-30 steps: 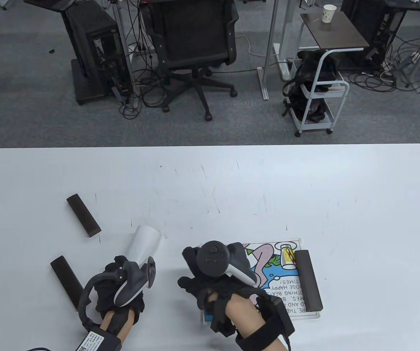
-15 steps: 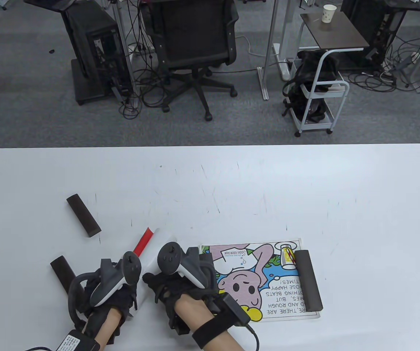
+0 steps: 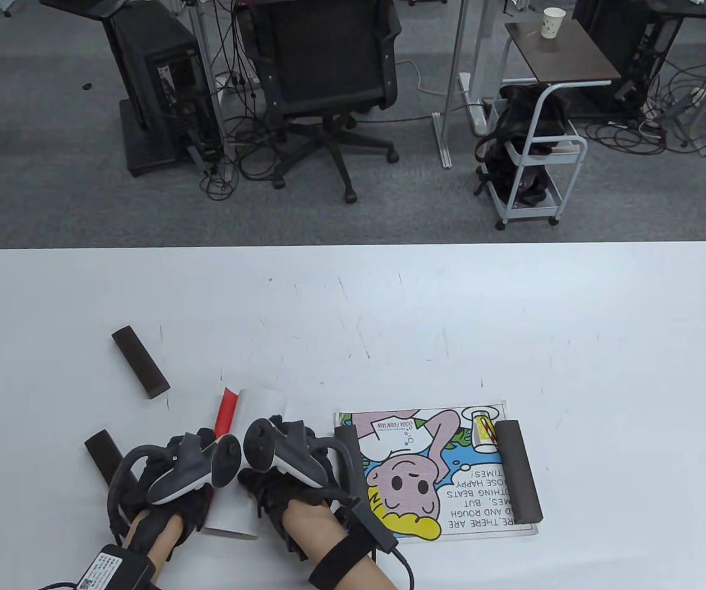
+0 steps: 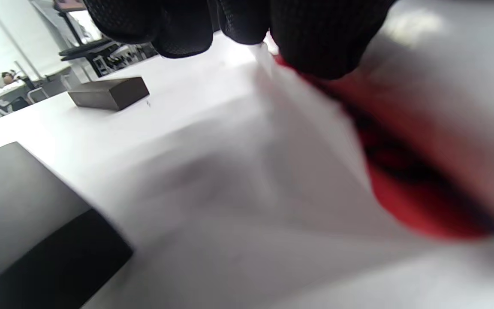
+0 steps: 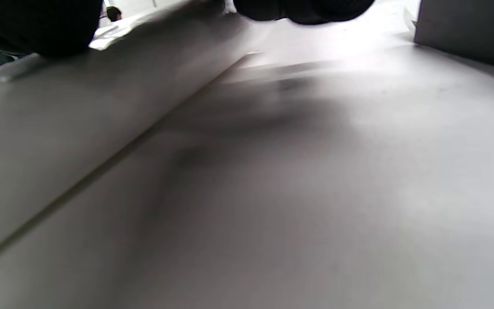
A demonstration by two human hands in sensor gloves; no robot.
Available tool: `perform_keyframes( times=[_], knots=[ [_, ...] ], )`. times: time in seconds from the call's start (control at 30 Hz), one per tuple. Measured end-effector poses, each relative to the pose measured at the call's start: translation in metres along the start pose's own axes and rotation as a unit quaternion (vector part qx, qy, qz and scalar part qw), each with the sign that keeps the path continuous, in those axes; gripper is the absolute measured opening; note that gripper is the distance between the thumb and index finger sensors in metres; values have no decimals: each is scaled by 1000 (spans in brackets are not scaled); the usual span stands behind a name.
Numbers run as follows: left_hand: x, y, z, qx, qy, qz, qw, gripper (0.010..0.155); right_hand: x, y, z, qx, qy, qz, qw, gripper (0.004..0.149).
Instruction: Unroll posters and secure with paperweights
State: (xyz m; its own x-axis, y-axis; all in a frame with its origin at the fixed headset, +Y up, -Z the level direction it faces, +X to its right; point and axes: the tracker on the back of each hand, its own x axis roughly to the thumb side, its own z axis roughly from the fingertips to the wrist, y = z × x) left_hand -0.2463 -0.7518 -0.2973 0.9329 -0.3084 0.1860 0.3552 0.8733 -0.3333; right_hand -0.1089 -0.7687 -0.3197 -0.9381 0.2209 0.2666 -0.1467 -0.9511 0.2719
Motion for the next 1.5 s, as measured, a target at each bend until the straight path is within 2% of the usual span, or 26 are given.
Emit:
perform_keyframes(
  times=[0.03,0.13,0.23,0.4,0.43,0.5,0.53,0.57,0.6,0.63,0.73,0.77,0.83,0.93,0.97,1.07,1.17,1.27,1.43,1.5],
  knots=[
    [1,-4,-4,-20,-16,-20,999,62,1,0,0,6,-12,-1,1000,89],
    [-2,-10,-9,-39,-34,-12,999,62,2,2,-3,38,-35,-29,998,85],
    [-3,-12,-10,-60,-26,-61,996,65,3,2,-6,49,-67,-52,995,78],
    [1,-19,-7,-67,-21,-106,992,72,14,-2,-8,28,-142,-28,989,58],
    [0,-19,-7,-68,-19,-107,992,72,16,-3,-8,21,-151,-24,988,49],
    [-6,-19,-8,-77,-12,-105,991,72,19,-4,-9,2,-169,-17,985,46],
    [-8,-20,-7,-82,-8,-106,991,73,20,-4,-9,-13,-180,-17,983,52],
    [-10,-20,-7,-85,-4,-108,991,73,20,-4,-9,-22,-182,-17,983,46],
    [-12,-20,-7,-87,1,-111,990,73,21,-3,-9,-33,-179,-15,983,48],
    [-15,-21,-7,-94,5,-116,989,73,22,-2,-9,-40,-175,-5,984,58],
    [-20,-21,-6,-95,14,-109,989,73,23,-2,-8,-57,-155,55,985,69],
    [-22,-22,-6,-96,17,-110,989,73,24,-2,-8,-53,-151,84,984,69],
    [-24,-21,-5,-95,22,-116,988,73,24,-4,-8,-29,-155,104,982,60],
    [-25,-18,-8,-100,28,-125,987,73,18,-8,-7,10,-168,46,985,42],
    [-26,-17,-9,-102,30,-124,987,73,16,-10,-7,15,-168,37,985,48],
    [-26,-13,-7,-108,37,-127,985,73,0,-15,-6,7,-153,24,988,46],
    [-28,-11,-6,-112,40,-130,984,73,-16,-17,-4,-3,-139,13,990,57],
    [-27,-13,-1,-118,43,-134,983,73,-27,-18,0,-8,-131,22,991,60],
    [-33,-14,0,-125,48,-134,982,73,-43,-19,8,40,-128,75,988,62],
    [-33,-17,0,-127,49,-134,982,73,-49,-17,11,88,-127,94,983,64]
  ],
)
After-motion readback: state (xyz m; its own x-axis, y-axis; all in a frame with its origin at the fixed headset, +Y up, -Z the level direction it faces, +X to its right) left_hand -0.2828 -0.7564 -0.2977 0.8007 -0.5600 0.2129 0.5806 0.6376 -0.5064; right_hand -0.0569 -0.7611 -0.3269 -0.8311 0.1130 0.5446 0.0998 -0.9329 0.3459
